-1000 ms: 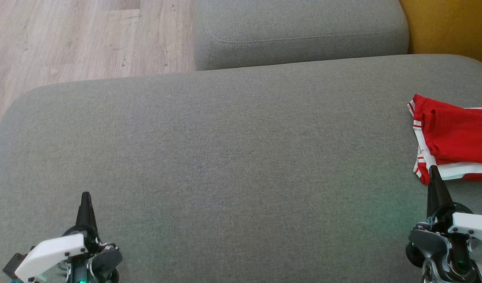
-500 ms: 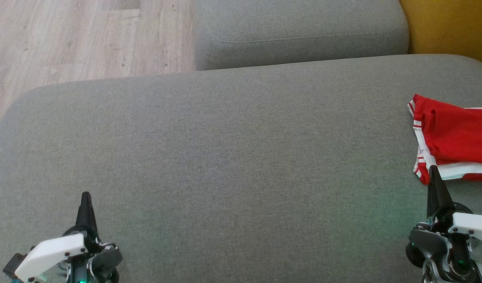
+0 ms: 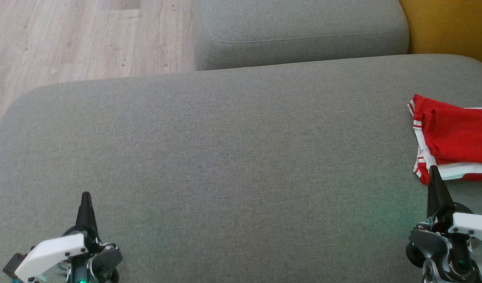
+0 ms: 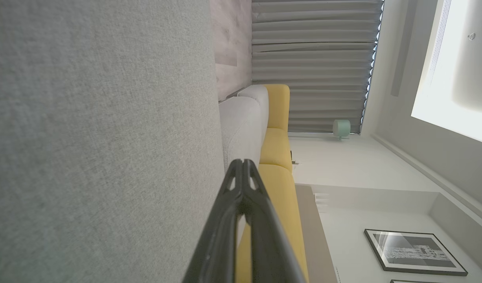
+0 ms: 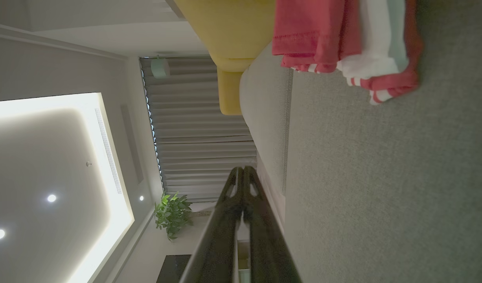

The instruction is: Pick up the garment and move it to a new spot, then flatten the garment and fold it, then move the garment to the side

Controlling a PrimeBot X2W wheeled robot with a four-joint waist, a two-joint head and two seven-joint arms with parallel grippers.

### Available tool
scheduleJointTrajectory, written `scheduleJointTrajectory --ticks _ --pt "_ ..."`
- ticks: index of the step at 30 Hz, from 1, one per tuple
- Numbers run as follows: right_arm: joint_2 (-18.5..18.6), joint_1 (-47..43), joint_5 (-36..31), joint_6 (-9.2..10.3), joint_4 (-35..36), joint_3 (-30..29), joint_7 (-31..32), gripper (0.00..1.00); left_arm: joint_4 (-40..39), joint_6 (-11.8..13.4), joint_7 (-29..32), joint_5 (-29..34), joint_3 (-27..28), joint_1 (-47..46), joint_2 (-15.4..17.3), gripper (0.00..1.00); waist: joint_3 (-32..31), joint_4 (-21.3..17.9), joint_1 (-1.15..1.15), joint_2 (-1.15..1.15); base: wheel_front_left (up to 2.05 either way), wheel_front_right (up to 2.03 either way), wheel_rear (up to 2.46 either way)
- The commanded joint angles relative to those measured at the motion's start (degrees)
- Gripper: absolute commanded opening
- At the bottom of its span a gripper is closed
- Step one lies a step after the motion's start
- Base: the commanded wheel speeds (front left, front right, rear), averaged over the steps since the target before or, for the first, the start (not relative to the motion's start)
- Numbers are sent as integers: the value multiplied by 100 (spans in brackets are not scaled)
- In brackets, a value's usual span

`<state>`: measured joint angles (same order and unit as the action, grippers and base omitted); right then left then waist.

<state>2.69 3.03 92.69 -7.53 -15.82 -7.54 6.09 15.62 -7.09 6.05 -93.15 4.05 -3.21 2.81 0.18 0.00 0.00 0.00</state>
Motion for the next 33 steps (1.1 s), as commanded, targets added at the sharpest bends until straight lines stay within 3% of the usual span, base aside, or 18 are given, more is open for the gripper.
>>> scheduleJointTrajectory --ticks 1,33 --pt "33 314 -40 4 180 117 28 0 -158 -40 30 84 230 -296 24 0 0 0 0 0 0 0 0" --pt "28 315 -47 4 180 108 34 0 -158 -40 37 92 239 -297 17 0 0 0 0 0 0 0 0"
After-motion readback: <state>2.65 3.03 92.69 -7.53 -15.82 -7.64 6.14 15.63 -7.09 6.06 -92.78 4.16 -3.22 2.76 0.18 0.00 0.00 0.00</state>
